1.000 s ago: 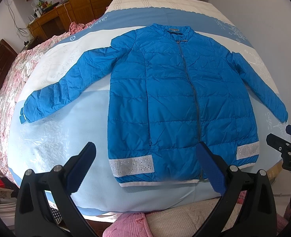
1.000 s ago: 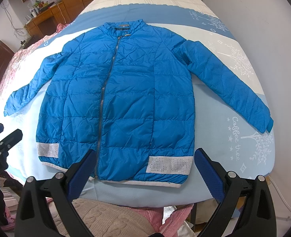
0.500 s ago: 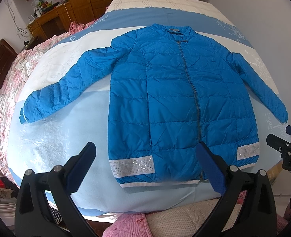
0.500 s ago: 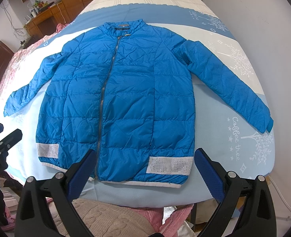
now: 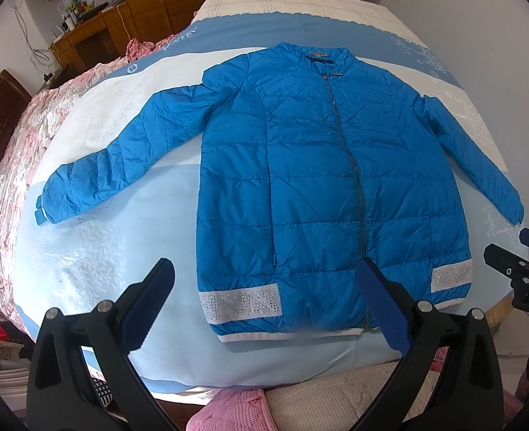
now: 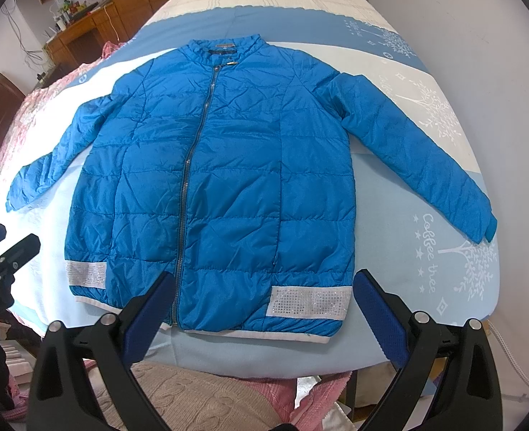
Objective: Fold large clothes
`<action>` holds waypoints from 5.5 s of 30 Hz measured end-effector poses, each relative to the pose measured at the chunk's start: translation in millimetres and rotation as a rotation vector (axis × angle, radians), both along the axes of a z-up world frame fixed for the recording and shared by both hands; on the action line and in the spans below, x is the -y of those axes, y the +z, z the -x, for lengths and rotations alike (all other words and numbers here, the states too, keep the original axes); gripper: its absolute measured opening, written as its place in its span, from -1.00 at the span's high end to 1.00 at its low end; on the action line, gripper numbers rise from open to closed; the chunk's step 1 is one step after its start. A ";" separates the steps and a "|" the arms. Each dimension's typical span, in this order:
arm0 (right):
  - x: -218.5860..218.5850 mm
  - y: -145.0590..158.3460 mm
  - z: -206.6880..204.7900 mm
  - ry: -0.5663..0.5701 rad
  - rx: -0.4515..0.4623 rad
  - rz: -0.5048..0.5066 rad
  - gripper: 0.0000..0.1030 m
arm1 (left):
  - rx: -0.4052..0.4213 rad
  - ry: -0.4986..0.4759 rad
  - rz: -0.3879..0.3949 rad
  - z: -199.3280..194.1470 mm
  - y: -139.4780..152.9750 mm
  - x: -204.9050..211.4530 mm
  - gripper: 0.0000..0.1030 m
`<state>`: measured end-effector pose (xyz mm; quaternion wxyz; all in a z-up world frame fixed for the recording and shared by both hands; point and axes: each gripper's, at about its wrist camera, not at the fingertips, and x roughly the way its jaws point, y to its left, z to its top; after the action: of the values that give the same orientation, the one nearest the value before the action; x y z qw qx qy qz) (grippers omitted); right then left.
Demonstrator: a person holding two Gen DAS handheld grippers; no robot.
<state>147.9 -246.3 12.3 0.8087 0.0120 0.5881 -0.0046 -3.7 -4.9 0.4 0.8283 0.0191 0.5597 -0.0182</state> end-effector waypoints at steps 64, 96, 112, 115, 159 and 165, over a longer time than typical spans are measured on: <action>403.8 -149.7 36.6 -0.960 -0.009 -0.491 -0.86 | 0.070 -0.404 0.078 -208.7 -45.8 275.0 -0.94; 350.3 -74.7 -110.3 -0.527 0.362 -0.715 0.93 | -0.020 -0.168 0.141 -288.9 -101.1 184.7 -0.92; 144.7 -69.1 -203.6 -0.005 0.184 -0.658 0.94 | -0.013 -0.037 0.185 -285.6 -98.5 104.4 -0.92; 115.3 -87.1 -209.4 0.057 0.120 -0.615 0.93 | -0.020 -0.023 0.195 -284.7 -101.1 98.6 -0.92; 211.3 -86.8 -176.9 -0.119 0.180 -0.579 0.13 | 0.148 0.115 0.258 -261.1 -60.5 17.5 0.66; 172.9 -94.7 -209.0 -0.035 0.143 -0.602 0.13 | 0.108 0.229 0.187 -271.7 -82.2 -30.1 0.66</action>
<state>356.9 -419.2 -82.4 0.8080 0.2616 0.5042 0.1566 268.0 25.2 -81.8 0.8521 -0.1212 0.5085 0.0255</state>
